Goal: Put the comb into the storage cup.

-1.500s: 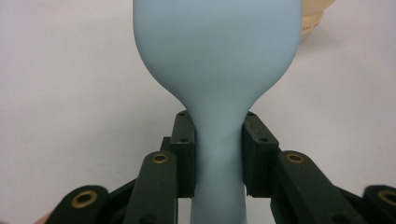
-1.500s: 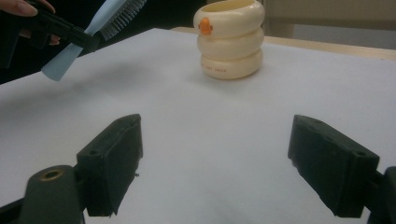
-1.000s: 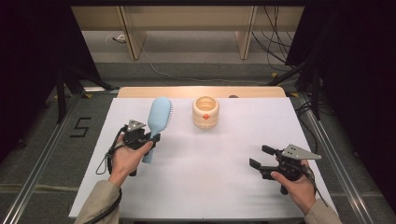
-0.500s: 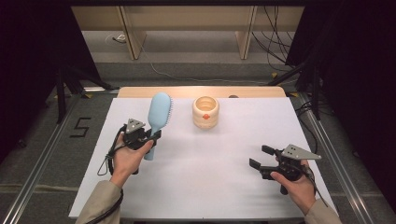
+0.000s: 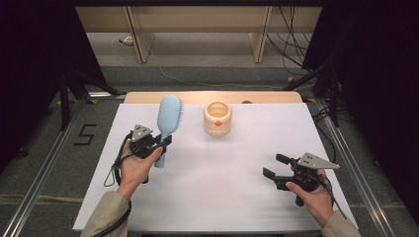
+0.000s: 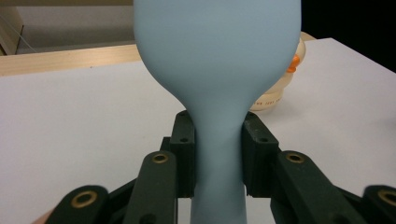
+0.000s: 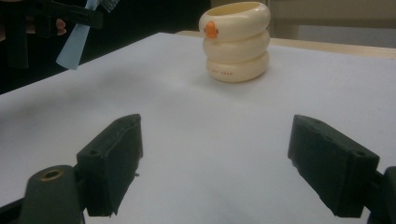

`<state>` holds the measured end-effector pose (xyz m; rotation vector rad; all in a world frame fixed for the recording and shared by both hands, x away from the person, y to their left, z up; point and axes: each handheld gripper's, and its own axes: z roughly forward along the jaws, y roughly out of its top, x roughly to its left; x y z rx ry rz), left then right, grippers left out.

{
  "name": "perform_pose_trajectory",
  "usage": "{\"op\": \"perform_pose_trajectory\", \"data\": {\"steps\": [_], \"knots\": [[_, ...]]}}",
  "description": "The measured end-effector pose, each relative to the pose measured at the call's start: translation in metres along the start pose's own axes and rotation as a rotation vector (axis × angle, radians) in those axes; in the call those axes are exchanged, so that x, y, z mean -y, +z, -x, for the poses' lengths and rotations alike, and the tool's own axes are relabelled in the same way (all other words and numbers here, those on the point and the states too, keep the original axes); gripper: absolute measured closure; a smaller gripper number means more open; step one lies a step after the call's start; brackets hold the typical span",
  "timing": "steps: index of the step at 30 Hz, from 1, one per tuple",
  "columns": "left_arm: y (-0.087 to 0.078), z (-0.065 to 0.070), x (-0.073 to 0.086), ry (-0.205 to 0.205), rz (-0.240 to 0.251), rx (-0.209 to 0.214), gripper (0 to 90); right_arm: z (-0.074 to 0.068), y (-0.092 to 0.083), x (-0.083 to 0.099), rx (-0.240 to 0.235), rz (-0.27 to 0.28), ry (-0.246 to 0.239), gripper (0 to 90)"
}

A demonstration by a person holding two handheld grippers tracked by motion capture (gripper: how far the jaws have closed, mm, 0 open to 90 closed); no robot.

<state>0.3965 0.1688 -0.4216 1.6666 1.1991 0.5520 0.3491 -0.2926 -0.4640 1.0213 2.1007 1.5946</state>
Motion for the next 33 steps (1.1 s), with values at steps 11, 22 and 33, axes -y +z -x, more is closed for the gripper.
{"op": "perform_pose_trajectory", "data": {"steps": [11,22,33], "knots": [[-0.003,0.005,-0.003,0.011,0.053,0.010,69.5,-0.002,0.001,-0.001,0.003,0.007,-0.002,18.7],[-0.002,0.010,-0.002,0.018,0.059,0.024,69.5,-0.004,0.007,-0.005,0.004,0.019,0.002,18.7],[-0.002,0.015,-0.002,0.028,0.087,0.036,69.5,-0.006,0.018,-0.008,-0.009,0.021,0.012,19.3]]}}
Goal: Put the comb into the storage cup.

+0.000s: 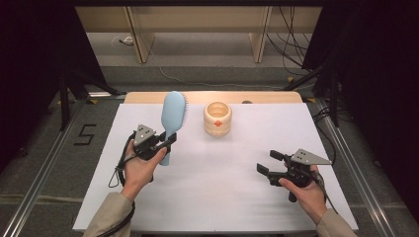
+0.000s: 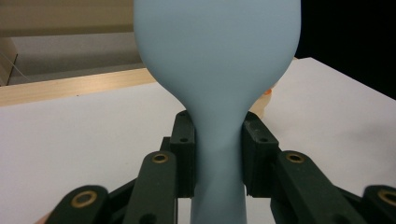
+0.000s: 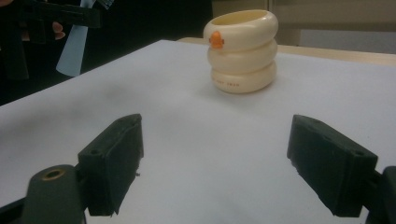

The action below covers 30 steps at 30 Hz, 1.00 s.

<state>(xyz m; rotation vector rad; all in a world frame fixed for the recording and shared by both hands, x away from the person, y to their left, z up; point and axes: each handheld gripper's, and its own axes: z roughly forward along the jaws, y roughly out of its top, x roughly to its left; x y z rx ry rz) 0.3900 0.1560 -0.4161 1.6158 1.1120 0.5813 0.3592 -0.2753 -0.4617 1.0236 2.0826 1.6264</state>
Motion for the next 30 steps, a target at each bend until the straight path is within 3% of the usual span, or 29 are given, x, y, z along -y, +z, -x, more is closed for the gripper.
{"op": "perform_pose_trajectory", "data": {"steps": [30], "knots": [[-0.001,0.013,-0.002,0.022,0.025,0.035,69.5,-0.022,0.030,-0.012,-0.064,0.016,-0.008,19.1]]}}
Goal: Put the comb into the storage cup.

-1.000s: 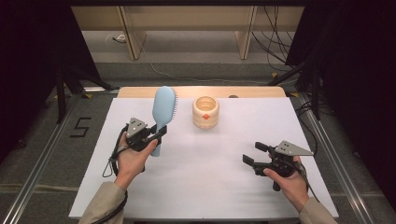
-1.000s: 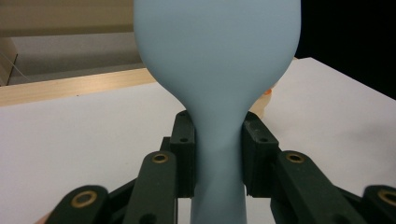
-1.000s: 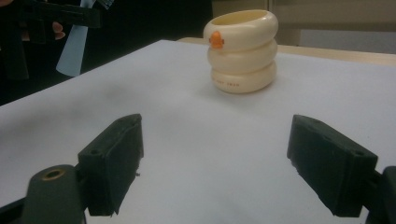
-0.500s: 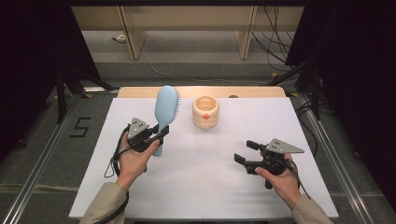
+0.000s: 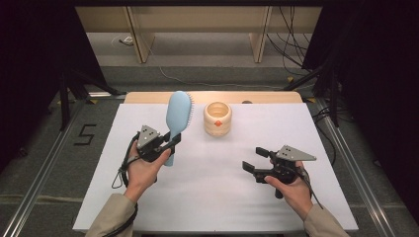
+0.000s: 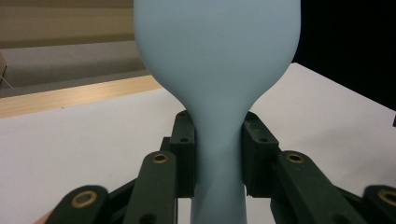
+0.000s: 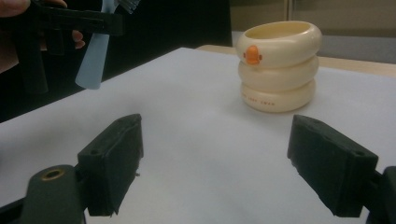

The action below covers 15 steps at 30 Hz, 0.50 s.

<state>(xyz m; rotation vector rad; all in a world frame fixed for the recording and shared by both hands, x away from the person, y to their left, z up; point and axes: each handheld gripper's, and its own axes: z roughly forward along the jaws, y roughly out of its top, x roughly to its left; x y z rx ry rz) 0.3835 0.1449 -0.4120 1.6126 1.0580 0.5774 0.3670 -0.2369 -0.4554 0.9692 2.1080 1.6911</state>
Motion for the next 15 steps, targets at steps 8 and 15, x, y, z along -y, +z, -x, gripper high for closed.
{"op": "perform_pose_trajectory", "data": {"steps": [8,15], "knots": [[0.0006,0.0029,0.0005,0.004,0.005,0.006,69.5,-0.0049,0.0070,-0.0029,-0.014,0.005,0.002,18.9],[0.0005,0.0061,0.0008,0.010,0.005,0.008,69.5,-0.0080,0.0107,-0.0045,-0.018,0.008,-0.001,18.6]]}}
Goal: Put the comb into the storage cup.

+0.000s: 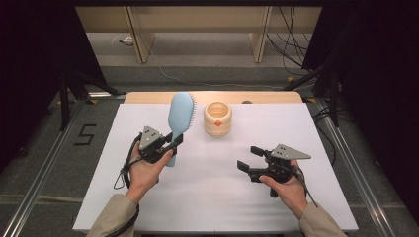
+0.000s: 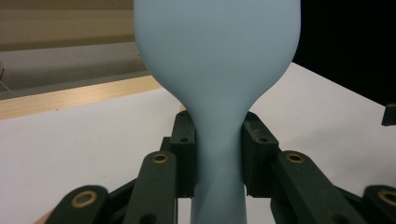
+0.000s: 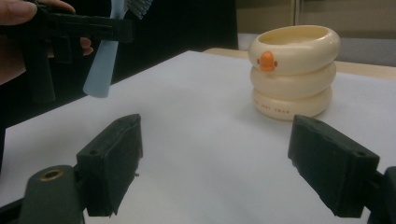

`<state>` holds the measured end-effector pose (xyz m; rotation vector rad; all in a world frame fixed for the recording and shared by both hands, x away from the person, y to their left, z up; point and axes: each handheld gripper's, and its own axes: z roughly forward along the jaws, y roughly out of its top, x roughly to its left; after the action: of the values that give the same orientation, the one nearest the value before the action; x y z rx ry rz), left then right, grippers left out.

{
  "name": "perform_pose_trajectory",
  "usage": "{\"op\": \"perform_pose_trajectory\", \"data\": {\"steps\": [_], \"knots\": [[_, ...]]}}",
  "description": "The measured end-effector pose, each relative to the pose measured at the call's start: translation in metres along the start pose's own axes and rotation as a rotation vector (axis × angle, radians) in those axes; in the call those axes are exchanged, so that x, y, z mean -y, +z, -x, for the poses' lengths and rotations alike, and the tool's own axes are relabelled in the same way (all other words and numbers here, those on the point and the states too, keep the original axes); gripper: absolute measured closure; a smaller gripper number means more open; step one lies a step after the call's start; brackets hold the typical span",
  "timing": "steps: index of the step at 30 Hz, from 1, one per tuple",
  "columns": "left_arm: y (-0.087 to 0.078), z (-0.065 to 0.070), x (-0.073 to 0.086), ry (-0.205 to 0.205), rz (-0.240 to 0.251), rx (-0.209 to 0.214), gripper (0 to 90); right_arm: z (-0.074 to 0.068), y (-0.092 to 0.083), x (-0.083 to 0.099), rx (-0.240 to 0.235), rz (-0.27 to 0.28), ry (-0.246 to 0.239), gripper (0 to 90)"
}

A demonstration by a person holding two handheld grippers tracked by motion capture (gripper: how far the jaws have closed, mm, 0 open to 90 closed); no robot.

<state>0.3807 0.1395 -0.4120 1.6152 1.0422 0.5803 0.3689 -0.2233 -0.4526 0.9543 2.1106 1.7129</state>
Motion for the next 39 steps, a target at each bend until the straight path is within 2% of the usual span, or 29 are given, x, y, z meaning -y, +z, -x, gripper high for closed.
{"op": "perform_pose_trajectory", "data": {"steps": [14,39], "knots": [[0.001,0.007,0.001,0.008,0.011,0.008,69.5,-0.009,0.014,-0.004,-0.024,-0.002,-0.010,18.3],[0.006,0.016,0.006,0.025,-0.009,0.027,69.5,-0.019,0.027,-0.008,-0.053,-0.005,-0.009,18.2]]}}
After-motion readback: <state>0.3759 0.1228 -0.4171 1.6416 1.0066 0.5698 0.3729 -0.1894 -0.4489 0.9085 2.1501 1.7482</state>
